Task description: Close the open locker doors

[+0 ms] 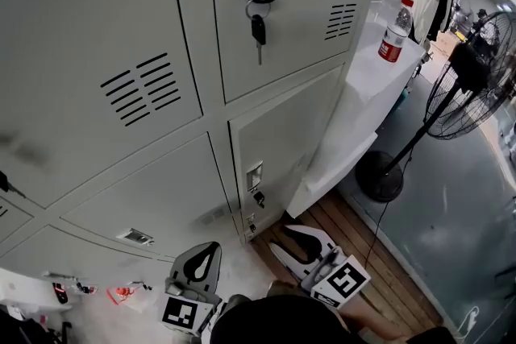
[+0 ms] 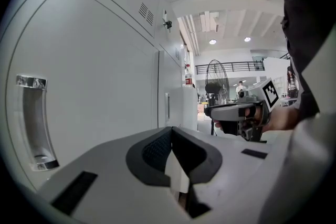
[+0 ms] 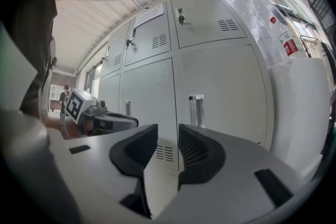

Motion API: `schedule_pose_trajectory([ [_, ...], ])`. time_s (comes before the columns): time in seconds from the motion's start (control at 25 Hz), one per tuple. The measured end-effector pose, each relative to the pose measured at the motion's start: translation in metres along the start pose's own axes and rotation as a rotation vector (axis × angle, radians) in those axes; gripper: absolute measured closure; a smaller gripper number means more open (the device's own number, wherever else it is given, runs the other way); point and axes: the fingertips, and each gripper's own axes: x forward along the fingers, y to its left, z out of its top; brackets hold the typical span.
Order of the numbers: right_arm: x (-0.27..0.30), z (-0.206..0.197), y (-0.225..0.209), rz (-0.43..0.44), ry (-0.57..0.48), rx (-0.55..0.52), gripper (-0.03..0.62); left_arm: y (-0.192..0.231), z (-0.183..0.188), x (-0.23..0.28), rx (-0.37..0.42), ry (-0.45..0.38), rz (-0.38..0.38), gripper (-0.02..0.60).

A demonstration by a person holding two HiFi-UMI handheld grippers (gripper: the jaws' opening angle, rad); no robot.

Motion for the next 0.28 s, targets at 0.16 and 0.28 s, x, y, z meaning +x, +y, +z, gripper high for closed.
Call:
schedule_pose_trajectory([
  [0.16, 0.0009, -0.0015, 0.0010, 0.010, 0.003, -0.001, 0.477, 0.0018, -0.0024, -0.0054, -0.004, 0.000, 0.023, 0.574],
  [0.28, 0.0004, -0.0027, 0.0006, 0.011, 0.006, 0.005, 0.477, 0.0033, -0.0061, -0.0098, -0.009, 0.009, 0.037, 0.574],
])
